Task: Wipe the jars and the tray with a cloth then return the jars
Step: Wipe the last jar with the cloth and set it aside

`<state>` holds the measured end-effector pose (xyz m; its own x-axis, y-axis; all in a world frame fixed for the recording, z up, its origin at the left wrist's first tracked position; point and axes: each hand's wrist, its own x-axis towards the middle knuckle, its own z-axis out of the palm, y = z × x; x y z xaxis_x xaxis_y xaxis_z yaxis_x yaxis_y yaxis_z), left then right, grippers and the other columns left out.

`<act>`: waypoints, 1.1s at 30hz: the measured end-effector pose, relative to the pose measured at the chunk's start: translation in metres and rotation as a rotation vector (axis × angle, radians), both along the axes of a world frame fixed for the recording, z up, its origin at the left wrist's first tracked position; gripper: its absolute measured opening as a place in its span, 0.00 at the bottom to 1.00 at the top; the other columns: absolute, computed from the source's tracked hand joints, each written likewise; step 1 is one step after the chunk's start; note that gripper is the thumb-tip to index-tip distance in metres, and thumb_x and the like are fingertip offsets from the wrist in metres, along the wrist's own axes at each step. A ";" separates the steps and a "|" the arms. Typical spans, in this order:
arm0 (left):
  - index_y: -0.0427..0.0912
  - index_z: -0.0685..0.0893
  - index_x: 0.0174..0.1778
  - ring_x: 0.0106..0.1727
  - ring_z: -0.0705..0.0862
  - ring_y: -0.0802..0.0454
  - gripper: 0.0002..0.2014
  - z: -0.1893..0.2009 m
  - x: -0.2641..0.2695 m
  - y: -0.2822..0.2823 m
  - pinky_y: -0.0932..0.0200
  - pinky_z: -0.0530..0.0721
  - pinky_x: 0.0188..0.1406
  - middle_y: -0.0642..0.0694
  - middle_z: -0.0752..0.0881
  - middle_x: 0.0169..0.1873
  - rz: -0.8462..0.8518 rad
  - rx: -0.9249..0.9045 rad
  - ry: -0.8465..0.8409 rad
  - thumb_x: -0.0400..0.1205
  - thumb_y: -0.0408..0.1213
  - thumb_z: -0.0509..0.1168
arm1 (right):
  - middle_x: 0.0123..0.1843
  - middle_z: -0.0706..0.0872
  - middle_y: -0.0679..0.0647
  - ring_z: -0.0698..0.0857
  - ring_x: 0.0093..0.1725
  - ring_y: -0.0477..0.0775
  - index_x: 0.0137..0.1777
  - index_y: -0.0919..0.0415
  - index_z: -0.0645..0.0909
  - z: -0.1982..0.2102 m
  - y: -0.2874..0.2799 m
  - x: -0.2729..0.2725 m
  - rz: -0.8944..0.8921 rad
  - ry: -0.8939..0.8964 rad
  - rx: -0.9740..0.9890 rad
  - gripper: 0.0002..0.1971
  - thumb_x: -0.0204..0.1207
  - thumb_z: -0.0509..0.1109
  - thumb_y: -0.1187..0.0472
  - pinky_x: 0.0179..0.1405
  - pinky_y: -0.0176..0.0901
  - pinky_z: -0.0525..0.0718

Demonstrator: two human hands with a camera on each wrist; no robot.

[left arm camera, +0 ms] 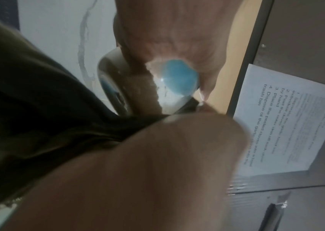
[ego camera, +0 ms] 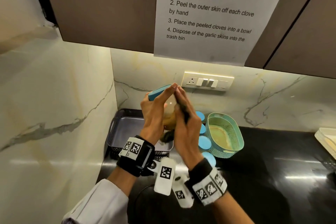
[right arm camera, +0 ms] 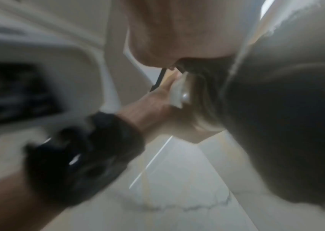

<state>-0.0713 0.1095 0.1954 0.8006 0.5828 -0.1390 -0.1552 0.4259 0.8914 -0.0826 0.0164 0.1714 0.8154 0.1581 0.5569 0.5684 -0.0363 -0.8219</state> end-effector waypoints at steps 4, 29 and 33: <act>0.30 0.86 0.67 0.61 0.92 0.33 0.55 -0.007 -0.004 0.004 0.32 0.90 0.65 0.31 0.91 0.58 -0.026 -0.079 -0.020 0.53 0.67 0.88 | 0.84 0.77 0.55 0.71 0.87 0.57 0.81 0.61 0.77 -0.016 -0.006 0.006 0.045 -0.250 -0.199 0.22 0.90 0.62 0.56 0.87 0.62 0.68; 0.27 0.83 0.69 0.49 0.91 0.42 0.56 -0.011 -0.017 0.008 0.46 0.92 0.57 0.36 0.91 0.51 0.023 0.029 -0.012 0.54 0.66 0.87 | 0.84 0.76 0.60 0.71 0.87 0.59 0.79 0.68 0.77 -0.026 -0.009 -0.025 0.079 -0.297 -0.190 0.22 0.90 0.63 0.57 0.88 0.61 0.67; 0.35 0.86 0.67 0.55 0.94 0.43 0.53 -0.015 -0.017 0.006 0.42 0.94 0.59 0.39 0.94 0.54 0.037 0.081 0.012 0.53 0.68 0.86 | 0.70 0.89 0.64 0.87 0.72 0.67 0.73 0.56 0.86 -0.004 -0.010 0.000 0.103 0.060 -0.033 0.19 0.89 0.65 0.48 0.70 0.68 0.86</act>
<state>-0.0887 0.1151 0.1809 0.7771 0.6213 -0.1002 -0.1580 0.3467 0.9246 -0.0824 0.0060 0.1669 0.8254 0.2602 0.5009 0.5207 -0.0082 -0.8537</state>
